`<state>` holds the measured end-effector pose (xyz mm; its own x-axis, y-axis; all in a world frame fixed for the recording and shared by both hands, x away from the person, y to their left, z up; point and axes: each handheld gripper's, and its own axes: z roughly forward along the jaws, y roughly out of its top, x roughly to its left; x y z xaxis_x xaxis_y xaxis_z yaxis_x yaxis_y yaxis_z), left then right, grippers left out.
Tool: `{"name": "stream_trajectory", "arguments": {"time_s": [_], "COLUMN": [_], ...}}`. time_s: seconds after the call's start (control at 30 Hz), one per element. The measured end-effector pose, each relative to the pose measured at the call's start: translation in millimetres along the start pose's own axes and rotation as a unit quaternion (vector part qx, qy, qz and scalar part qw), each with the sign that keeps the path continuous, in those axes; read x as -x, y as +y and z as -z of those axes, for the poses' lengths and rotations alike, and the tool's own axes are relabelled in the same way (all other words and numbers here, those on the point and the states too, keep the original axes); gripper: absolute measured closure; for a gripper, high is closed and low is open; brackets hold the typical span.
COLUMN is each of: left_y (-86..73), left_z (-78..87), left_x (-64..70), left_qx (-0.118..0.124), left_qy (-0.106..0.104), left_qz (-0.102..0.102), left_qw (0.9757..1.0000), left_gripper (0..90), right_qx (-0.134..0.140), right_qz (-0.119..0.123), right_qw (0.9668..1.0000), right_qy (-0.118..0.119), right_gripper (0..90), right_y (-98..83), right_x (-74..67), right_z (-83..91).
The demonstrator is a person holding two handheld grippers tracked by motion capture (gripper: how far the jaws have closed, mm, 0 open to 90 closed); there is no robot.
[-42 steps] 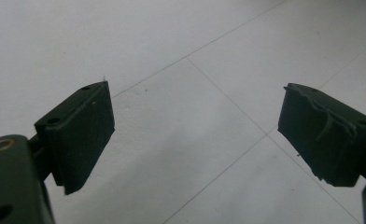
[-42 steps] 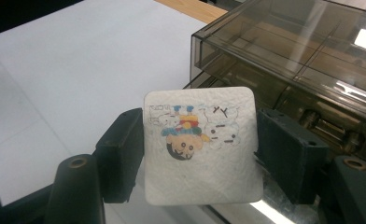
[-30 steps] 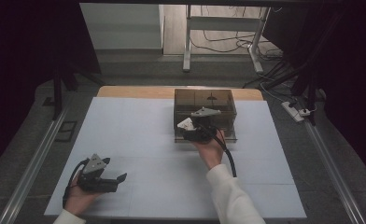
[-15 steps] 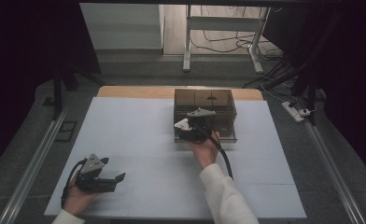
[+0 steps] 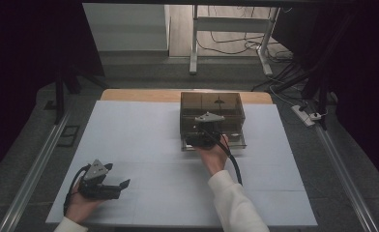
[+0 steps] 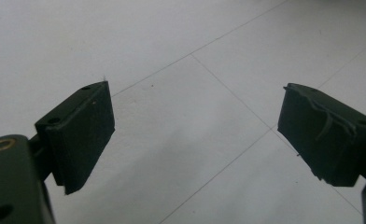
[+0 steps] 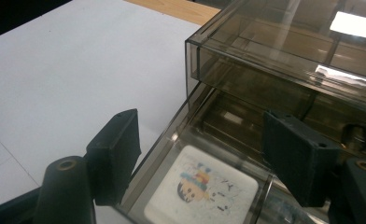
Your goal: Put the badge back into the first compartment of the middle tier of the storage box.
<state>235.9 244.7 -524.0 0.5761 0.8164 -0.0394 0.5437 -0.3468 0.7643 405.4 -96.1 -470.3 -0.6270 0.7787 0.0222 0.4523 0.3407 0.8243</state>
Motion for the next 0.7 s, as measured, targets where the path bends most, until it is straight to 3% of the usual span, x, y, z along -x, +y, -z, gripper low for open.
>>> {"name": "stream_trajectory", "arguments": {"time_s": [0.27,0.7], "left_y": [0.1,1.1], "left_z": [-0.5,-2.0], "left_x": [0.2,0.9], "left_qx": [-0.001,-0.003], "left_qy": [0.001,0.003], "left_qz": [0.0,-0.001], "left_qw": [1.0,1.0], "left_gripper": [11.1,11.1], "right_qx": [0.004,0.022], "right_qz": [0.002,0.027], "right_qw": [1.0,0.9991], "right_qy": [0.0,0.026], "right_gripper": [28.2,29.0], "right_y": [-8.4,-27.6], "right_x": [8.1,24.9], "right_z": [8.6,40.0]}}
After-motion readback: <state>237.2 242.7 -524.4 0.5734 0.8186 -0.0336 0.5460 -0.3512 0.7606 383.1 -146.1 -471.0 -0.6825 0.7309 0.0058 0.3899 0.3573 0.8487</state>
